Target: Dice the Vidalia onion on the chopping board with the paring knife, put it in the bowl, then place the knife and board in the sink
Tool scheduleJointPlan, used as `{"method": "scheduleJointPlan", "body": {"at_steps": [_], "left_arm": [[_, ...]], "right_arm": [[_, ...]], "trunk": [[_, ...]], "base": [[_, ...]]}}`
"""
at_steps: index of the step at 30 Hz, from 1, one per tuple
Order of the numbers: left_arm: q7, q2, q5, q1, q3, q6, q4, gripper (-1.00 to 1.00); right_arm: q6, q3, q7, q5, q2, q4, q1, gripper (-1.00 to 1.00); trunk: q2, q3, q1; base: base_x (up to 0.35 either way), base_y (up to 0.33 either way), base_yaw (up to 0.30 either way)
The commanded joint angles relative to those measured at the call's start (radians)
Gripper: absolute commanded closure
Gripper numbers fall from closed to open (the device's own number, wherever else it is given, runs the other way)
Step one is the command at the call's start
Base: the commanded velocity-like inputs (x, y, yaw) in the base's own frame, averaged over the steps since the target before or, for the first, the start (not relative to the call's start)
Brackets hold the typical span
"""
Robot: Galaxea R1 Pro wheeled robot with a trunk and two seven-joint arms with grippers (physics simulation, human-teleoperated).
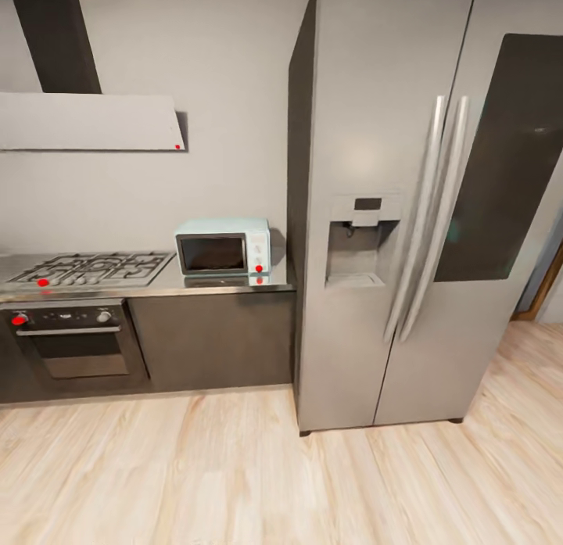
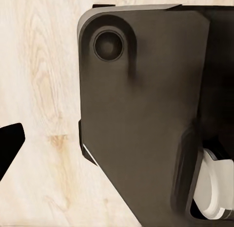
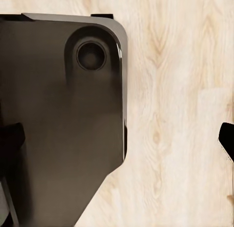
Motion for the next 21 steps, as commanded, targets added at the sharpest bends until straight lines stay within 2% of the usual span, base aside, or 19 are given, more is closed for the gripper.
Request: {"method": "scheduleJointPlan", "body": {"at_steps": [1, 21], "left_arm": [[0.000, 0.000, 0.002, 0.000, 0.000, -0.002, 0.000, -1.00], [0.000, 0.000, 0.002, 0.000, 0.000, -0.002, 0.000, -1.00]], "right_arm": [[-0.003, 0.000, 0.000, -0.001, 0.000, 0.001, -0.001, -1.00], [-0.003, 0.000, 0.000, -0.001, 0.000, 0.001, -0.001, -1.00]], "trunk": [[0.006, 0.002, -0.004], [0.146, 0.065, -0.080]], "base": [[0.000, 0.000, 0.295], [0.000, 0.000, 0.295]]}}
